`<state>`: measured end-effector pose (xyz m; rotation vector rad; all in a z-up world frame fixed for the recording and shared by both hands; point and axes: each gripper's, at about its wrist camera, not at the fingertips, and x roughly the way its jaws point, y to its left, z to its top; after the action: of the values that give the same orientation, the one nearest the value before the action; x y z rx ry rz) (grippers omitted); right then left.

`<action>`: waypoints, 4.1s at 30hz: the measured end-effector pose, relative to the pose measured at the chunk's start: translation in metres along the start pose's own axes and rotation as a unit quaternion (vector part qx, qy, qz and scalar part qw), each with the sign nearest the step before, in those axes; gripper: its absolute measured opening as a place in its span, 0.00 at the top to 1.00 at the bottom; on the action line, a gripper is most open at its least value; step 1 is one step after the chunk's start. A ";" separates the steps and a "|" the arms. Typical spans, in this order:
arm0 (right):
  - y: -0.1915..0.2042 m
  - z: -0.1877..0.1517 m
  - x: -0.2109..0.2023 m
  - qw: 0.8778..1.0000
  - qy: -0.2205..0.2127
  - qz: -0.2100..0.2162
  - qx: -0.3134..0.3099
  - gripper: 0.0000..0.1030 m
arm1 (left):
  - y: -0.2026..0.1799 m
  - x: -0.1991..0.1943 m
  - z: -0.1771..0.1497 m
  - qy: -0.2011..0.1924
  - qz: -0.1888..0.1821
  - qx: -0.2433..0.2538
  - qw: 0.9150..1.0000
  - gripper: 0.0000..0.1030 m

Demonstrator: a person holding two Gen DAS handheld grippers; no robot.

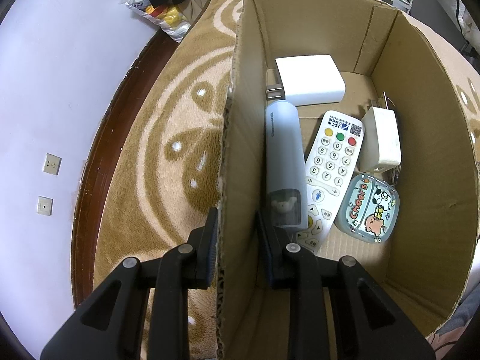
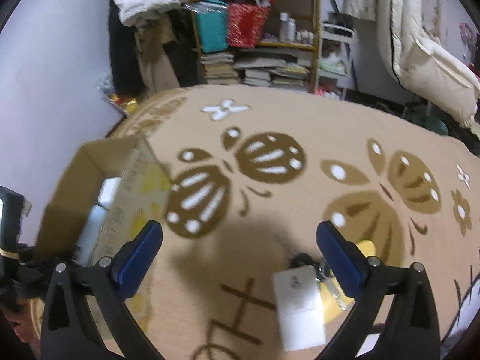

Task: Organize rigid objects
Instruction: 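Grasp the white wall-mount plate with keys using the right tool, then carry the white plate into the box and release it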

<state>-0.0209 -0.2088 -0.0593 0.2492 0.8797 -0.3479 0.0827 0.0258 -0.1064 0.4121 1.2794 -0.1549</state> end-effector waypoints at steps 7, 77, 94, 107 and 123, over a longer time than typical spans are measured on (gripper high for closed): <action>-0.031 -0.017 0.017 0.999 0.038 -0.021 0.023 0.02 | 0.000 0.000 0.000 0.000 0.000 0.000 1.000 0.76; 0.023 -0.040 0.042 0.998 0.052 0.037 -0.029 0.49 | -0.010 -0.001 -0.003 -0.002 0.022 0.017 1.000 0.76; 0.029 -0.005 0.000 0.998 -0.029 0.049 -0.004 0.51 | -0.011 0.000 -0.001 -0.001 0.021 0.017 1.000 0.76; 0.065 0.025 -0.057 0.989 -0.102 0.104 -0.032 0.51 | -0.013 0.001 -0.001 -0.001 0.024 0.021 0.999 0.76; 0.104 0.040 -0.081 0.978 -0.124 0.160 -0.061 0.51 | -0.012 0.002 -0.001 0.000 0.020 0.018 1.000 0.76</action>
<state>0.0011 -0.1120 0.0365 0.2245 0.5998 -0.0237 0.0785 0.0151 -0.1114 0.4677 1.2685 -0.1439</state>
